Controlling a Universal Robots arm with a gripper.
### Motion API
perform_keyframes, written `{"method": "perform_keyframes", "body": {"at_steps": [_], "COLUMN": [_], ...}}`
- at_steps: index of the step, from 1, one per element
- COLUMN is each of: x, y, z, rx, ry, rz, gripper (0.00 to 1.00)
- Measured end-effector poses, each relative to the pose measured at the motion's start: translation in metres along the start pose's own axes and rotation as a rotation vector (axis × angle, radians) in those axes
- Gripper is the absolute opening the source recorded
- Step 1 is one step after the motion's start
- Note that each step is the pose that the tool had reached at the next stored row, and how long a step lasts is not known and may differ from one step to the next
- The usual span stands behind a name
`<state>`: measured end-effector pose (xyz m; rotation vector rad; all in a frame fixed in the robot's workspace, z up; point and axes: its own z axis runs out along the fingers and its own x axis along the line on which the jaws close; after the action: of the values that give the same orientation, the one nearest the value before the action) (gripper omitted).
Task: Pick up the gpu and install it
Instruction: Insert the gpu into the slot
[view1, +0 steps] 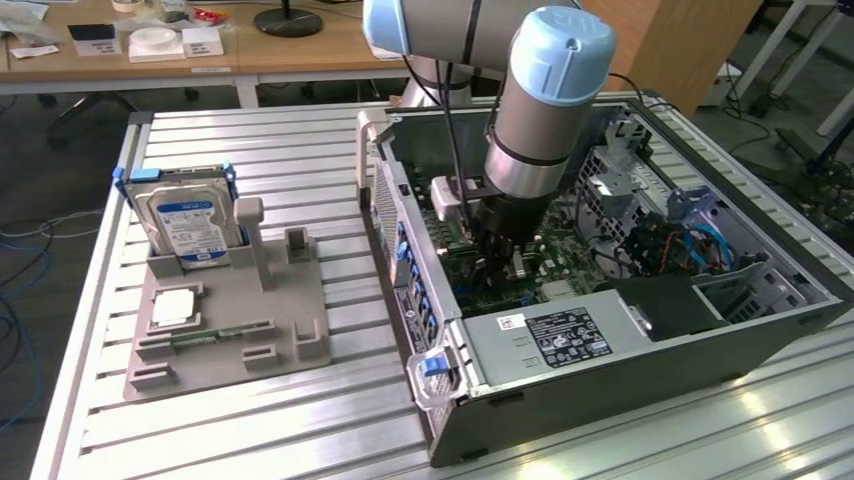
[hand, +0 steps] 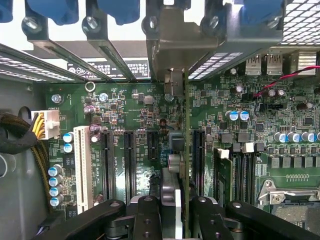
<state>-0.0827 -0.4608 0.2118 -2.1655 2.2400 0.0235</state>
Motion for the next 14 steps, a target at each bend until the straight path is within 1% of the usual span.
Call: {"method": "perform_keyframes", "body": {"at_steps": [6,7,10,14], "x": [0.0001,0.0,0.0002,0.0003], "y": [0.0008,0.0012,0.0016,0.0017], "z": [0.0009,0.0022,0.0057,0.0061], "rx": [0.0006,0.0011,0.0009,0.0011], "ry": [0.0002,-0.0006,0.0002,0.0001], "rz": [0.0,0.0,0.0,0.0], "gripper": [0.28,0.28,0.28,0.28]}}
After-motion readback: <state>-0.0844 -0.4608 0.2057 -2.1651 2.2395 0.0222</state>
